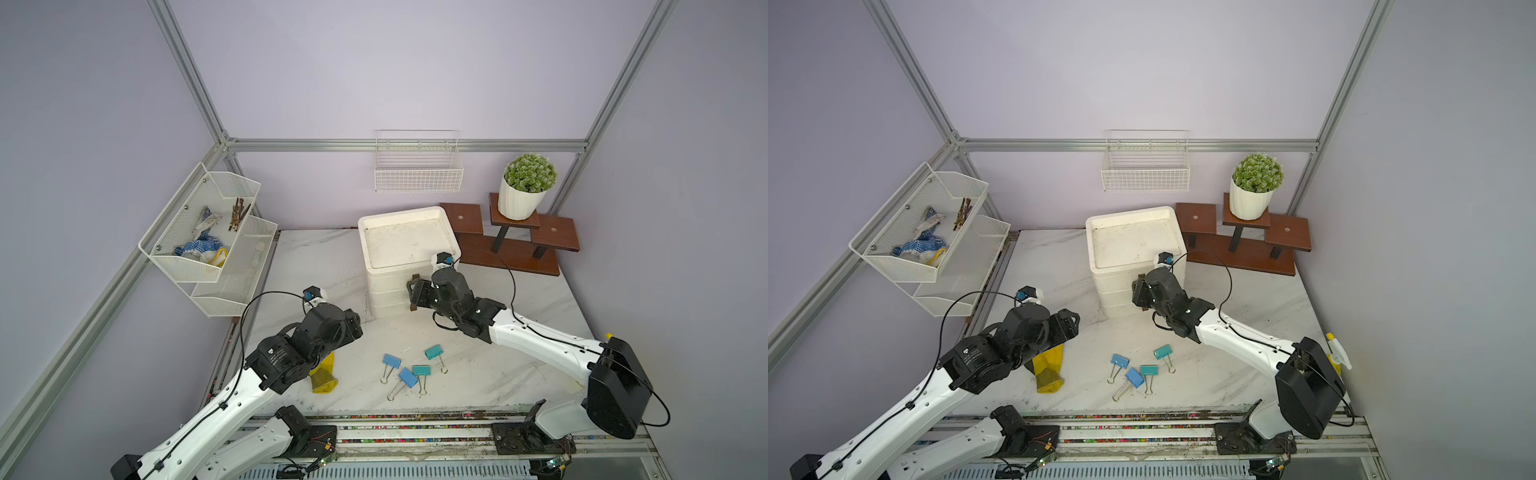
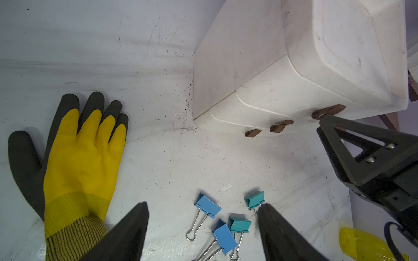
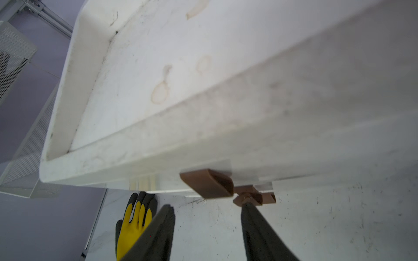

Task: Put the binder clips in the drawer according to color
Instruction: Close the drawer in the storage box, then open the drawer in the storage box.

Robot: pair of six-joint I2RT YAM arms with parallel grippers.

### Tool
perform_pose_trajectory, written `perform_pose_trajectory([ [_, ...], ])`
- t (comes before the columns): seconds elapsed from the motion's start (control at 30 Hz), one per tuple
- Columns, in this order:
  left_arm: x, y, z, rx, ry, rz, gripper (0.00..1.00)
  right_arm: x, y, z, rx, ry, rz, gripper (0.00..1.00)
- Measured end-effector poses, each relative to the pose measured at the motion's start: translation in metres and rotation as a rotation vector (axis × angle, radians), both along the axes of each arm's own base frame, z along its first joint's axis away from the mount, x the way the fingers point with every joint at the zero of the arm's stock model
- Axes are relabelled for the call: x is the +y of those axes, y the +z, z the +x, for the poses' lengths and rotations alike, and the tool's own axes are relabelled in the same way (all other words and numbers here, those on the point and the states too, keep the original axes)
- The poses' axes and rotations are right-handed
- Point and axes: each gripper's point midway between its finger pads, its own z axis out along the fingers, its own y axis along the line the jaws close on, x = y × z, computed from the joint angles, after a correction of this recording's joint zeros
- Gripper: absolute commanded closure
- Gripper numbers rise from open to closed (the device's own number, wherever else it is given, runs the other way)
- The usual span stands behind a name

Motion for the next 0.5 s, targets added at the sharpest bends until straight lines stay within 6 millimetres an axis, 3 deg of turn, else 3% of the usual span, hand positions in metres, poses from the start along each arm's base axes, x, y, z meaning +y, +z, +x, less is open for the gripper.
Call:
perform_pose_trajectory([
  [0.13,-0.003,-0.008,0.001,0.015,-0.007,0.002,0.20,-0.011,-0.028,-0.020,0.025,0.028,0.012,0.49],
  [0.3,-0.005,-0.006,0.002,0.008,-0.010,-0.008,0.20,-0.007,-0.066,-0.017,0.101,0.037,-0.021,0.49],
  [0.5,-0.005,-0.005,0.001,0.007,-0.013,-0.012,0.20,0.000,-0.077,-0.004,0.118,0.032,-0.024,0.57],
])
